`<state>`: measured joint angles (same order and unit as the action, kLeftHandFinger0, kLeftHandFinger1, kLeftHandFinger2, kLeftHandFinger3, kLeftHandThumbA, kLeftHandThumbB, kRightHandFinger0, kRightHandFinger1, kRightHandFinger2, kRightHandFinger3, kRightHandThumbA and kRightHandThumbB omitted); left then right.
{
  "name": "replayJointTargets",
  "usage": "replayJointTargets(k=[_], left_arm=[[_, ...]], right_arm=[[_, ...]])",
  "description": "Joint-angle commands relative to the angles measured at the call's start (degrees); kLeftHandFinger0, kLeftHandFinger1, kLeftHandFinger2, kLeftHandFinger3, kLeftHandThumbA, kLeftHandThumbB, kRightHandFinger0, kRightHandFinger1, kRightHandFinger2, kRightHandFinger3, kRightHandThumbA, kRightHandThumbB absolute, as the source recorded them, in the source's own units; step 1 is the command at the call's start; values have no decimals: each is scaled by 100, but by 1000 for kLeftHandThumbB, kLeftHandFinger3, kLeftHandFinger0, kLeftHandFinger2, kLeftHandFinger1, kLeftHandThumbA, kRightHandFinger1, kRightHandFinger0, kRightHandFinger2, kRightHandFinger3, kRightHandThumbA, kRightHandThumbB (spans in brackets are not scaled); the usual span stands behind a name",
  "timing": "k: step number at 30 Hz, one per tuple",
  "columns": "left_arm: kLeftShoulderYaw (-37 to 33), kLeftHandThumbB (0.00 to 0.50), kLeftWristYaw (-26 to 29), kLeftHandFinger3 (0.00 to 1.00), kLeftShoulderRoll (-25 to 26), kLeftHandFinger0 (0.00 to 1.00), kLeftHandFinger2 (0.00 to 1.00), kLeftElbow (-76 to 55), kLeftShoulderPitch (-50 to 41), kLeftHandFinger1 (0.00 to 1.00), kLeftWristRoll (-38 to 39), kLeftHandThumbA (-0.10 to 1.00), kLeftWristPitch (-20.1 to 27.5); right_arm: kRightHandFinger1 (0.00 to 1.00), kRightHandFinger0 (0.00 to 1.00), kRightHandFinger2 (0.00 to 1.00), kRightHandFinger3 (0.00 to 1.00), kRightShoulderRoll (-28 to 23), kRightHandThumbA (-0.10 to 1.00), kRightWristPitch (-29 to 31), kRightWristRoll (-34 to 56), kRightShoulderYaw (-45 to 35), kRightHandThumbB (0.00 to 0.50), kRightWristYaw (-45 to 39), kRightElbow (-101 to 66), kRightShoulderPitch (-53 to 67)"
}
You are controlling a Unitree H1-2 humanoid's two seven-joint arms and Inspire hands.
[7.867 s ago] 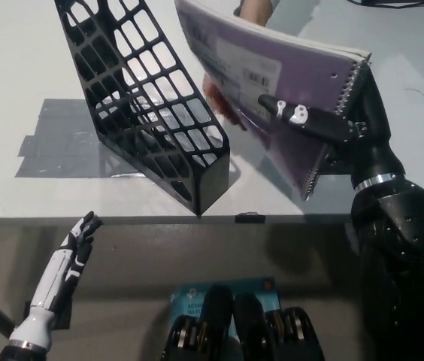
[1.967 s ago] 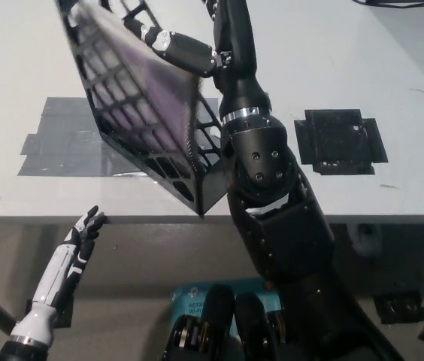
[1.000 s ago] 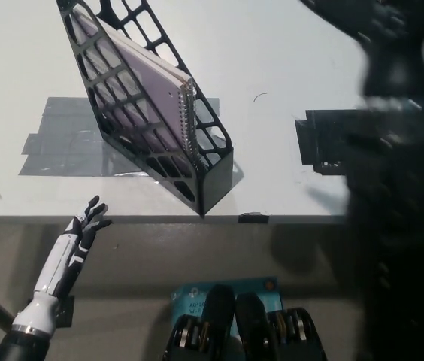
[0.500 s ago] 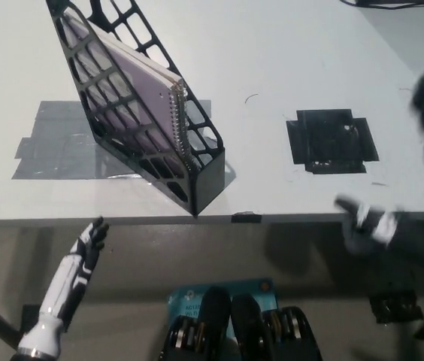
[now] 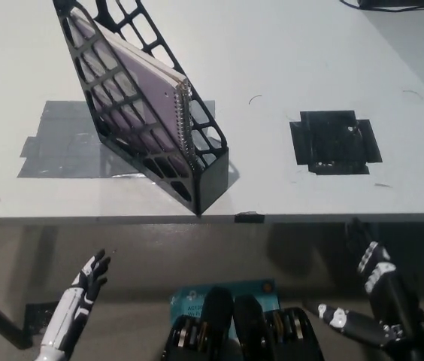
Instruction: A person hands a notebook to the robot and the robot grabs it with its right hand and places it in the magazine stand kept in the centre of the desk infront of it.
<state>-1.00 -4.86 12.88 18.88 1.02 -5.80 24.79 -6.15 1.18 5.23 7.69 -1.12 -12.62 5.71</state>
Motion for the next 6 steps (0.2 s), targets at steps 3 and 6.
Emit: replayJointTargets(k=[3,6], left_arm=[[-54,500,83,1000,10,983,1000,-68,-318,1000,51,1000,213],[-70,500,92,1000,8,979,1000,-86,-443,1000,55,1000,213]], right_arm=[[1000,1000,1000,1000,21,1000,488,48,53,282,-343,495,73],[1000,1000,1000,1000,5,1000,488,47,83,271,-400,627,132]])
